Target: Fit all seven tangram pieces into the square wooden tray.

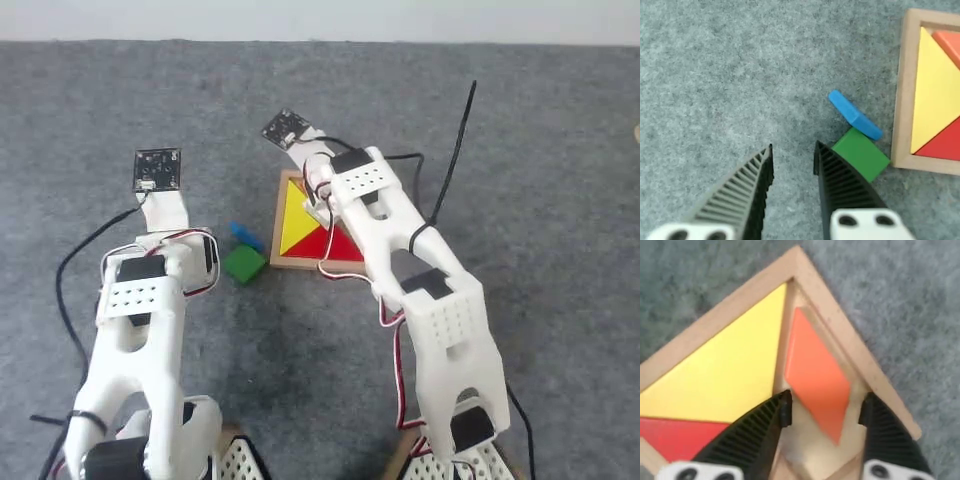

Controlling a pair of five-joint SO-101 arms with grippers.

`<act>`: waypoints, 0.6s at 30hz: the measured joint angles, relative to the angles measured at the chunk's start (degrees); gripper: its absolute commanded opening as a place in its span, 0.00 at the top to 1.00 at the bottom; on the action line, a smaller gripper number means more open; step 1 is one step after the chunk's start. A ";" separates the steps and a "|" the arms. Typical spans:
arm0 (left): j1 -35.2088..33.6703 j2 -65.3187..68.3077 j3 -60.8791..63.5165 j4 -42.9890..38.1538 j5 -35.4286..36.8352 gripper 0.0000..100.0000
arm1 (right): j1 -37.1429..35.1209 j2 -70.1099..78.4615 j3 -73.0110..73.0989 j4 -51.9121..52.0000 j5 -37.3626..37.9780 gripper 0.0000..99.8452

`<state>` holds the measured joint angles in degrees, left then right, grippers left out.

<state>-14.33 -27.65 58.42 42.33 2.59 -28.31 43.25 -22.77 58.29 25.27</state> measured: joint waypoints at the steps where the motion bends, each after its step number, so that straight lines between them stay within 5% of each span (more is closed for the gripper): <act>1: 0.00 0.00 0.00 0.00 0.00 0.87 | 0.00 0.62 -0.97 0.00 0.18 0.94; 3: 0.00 0.00 0.00 0.00 0.00 0.87 | 0.09 1.58 -2.55 0.00 0.18 1.00; 18: 0.00 0.00 0.00 0.00 0.00 0.87 | 0.18 2.99 -14.77 13.80 -3.87 0.99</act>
<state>-14.33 -27.65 58.42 42.33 2.59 -28.13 46.24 -37.54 72.09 21.41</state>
